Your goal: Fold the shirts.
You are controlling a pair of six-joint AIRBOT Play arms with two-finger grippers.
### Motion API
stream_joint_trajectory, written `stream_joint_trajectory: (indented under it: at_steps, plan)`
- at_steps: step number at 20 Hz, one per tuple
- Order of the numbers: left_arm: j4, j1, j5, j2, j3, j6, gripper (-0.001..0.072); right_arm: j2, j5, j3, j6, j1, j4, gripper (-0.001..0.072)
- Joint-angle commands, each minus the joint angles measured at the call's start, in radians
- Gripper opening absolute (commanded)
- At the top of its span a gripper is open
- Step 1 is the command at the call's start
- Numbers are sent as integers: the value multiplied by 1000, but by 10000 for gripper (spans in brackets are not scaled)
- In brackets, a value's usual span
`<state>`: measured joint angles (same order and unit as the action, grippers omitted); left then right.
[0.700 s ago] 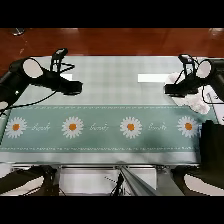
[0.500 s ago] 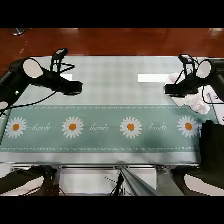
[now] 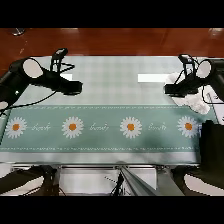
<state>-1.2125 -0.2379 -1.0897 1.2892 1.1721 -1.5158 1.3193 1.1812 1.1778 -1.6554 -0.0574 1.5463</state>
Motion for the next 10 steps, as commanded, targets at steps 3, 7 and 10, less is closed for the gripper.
stream_joint_trajectory:
  at_steps: [3,7,10]
  plan:
    - [0,0,76,12,0,0,18,0,-128,0,0,0,-1,26]
    - [0,0,145,42,0,0,19,1,-290,0,1,0,11,27]
    - [0,0,148,74,0,0,18,1,-455,0,-8,0,95,305]
